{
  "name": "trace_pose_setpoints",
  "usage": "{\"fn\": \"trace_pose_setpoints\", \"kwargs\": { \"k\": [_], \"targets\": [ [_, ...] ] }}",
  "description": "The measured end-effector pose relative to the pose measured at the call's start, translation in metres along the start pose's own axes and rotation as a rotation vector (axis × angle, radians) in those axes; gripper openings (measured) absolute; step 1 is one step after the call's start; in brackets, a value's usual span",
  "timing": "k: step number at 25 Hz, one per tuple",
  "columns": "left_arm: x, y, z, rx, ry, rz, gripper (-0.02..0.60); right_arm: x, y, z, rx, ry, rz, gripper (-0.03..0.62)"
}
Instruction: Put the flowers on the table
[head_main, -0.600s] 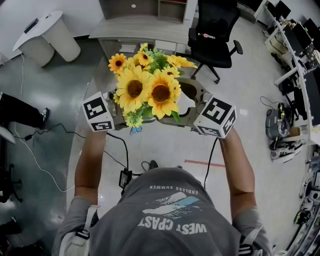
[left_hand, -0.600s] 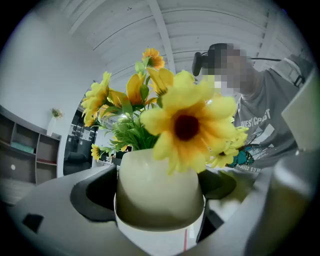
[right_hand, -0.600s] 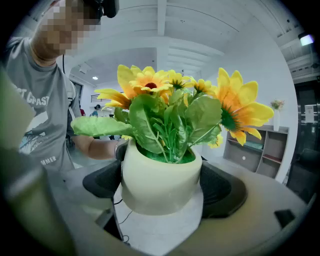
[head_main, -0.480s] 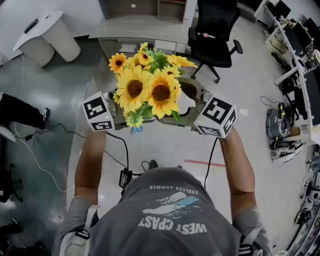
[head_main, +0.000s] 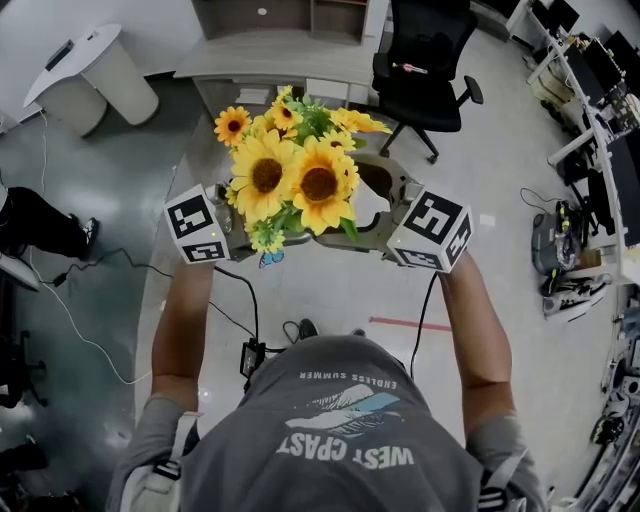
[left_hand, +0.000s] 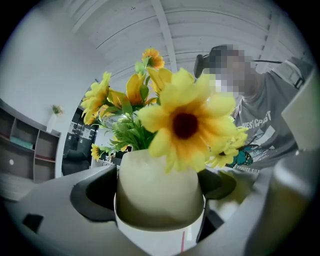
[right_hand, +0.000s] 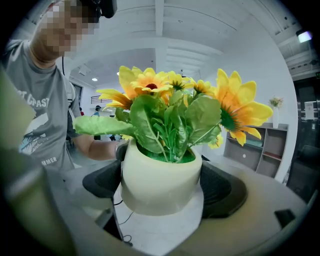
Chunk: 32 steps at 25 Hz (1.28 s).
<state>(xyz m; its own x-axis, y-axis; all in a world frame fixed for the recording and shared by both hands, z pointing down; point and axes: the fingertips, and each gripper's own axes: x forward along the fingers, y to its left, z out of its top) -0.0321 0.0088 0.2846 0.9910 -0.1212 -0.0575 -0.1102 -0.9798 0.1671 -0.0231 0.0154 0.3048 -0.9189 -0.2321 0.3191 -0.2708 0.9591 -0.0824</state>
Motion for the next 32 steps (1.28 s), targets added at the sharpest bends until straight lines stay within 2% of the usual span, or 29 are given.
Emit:
{"fn": "trace_pose_setpoints", "kwargs": {
  "k": [8, 13, 32],
  "targets": [
    [0.005, 0.006, 0.005, -0.029, -0.016, -0.018, 0.529, -0.005, -0.007, 0.005, 0.035, -0.049, -0.004, 0.520],
    [-0.004, -0.006, 0.002, -0.066, 0.012, -0.018, 0.529, -0.001, 0.008, 0.003, 0.090, -0.071, 0.002, 0.518],
    [-0.007, 0.001, -0.011, -0.076, 0.002, 0.051, 0.529, 0.008, 0.003, -0.010, 0.078, -0.030, 0.066, 0.518]
  ]
}}
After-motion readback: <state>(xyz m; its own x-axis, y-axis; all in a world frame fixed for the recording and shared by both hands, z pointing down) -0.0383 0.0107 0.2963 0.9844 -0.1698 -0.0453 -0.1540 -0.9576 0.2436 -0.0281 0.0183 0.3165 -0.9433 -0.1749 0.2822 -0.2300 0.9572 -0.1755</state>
